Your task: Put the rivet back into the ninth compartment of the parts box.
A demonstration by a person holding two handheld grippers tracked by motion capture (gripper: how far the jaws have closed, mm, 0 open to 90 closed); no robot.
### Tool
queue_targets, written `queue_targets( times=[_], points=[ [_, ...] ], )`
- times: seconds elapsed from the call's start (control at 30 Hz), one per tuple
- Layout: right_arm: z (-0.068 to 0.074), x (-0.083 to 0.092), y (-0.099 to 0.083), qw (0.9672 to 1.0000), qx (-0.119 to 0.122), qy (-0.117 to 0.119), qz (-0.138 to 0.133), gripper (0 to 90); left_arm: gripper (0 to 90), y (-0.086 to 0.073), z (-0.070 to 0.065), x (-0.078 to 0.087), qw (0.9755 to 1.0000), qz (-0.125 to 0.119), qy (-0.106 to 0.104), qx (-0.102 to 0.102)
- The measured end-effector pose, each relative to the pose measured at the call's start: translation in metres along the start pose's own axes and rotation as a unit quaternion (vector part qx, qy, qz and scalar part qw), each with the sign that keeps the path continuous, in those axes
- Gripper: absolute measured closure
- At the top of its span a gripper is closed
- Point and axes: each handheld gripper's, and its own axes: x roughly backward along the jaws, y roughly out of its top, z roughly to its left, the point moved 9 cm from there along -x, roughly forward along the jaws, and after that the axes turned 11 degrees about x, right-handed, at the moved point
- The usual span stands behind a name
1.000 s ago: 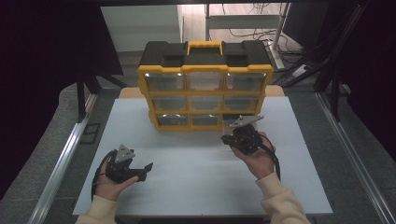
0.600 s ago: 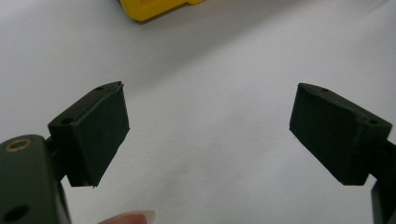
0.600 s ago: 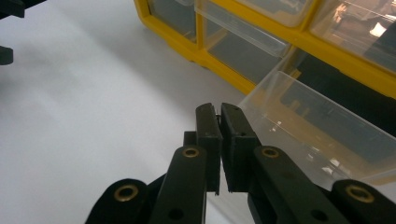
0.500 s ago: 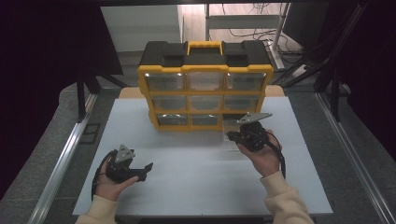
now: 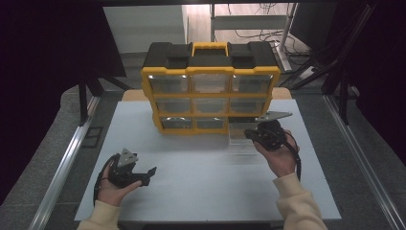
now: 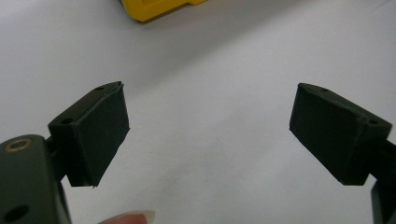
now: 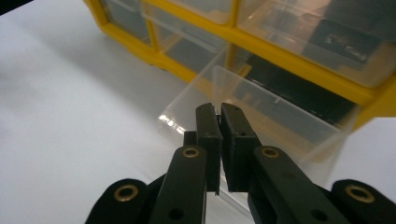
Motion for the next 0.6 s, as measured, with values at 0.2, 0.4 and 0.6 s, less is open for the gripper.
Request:
queue_targets(
  times=[0.2, 0.4, 0.6],
  points=[
    [-0.013, 0.001, -0.002, 0.9999, -0.012, -0.009, -0.002, 86.7, 12.3, 0.000, 0.000, 0.000, 1.0000, 0.001, 0.000, 0.000],
    [-0.019, -0.001, -0.005, 0.9997, -0.014, -0.021, 0.004, 86.7, 12.3, 0.000, 0.000, 0.001, 1.0000, -0.001, 0.001, 0.000],
    [-0.025, -0.004, -0.008, 0.9993, -0.012, -0.034, 0.009, 86.7, 12.3, 0.000, 0.001, 0.000, 1.0000, -0.001, 0.001, 0.001]
  ],
)
